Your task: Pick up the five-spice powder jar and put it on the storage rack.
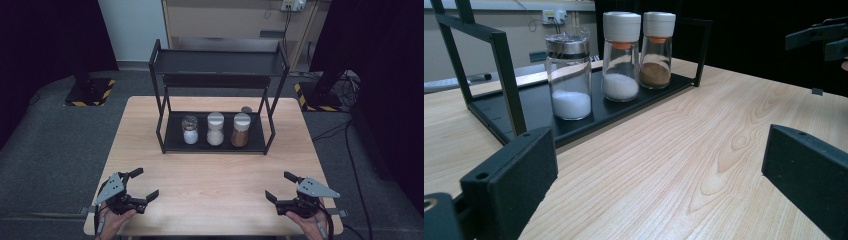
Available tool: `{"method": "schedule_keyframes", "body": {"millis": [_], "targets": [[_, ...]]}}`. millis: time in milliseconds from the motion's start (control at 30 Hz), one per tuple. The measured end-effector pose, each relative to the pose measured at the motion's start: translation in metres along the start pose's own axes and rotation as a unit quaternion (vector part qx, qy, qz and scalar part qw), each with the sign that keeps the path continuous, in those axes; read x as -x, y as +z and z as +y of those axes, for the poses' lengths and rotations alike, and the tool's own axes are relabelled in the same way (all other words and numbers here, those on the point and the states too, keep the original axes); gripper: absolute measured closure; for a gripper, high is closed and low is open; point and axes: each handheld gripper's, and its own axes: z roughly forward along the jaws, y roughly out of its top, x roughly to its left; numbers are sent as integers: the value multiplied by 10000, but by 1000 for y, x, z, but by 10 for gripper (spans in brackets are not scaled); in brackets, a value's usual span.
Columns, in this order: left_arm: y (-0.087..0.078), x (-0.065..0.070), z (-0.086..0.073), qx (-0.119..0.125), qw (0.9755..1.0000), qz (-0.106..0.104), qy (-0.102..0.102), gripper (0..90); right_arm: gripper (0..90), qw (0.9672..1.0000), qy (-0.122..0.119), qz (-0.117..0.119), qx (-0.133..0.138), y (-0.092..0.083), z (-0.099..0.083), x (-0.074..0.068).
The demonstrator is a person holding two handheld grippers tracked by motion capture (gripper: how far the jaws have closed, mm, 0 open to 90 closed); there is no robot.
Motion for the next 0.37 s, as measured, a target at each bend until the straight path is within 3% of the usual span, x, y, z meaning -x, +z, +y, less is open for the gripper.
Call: {"method": "schedule_keyframes", "body": {"millis": [367], "targets": [[2,-1,0,-1,10000,-5,-16,1,42,10000,14,74,-18,1,-2,2]]}}
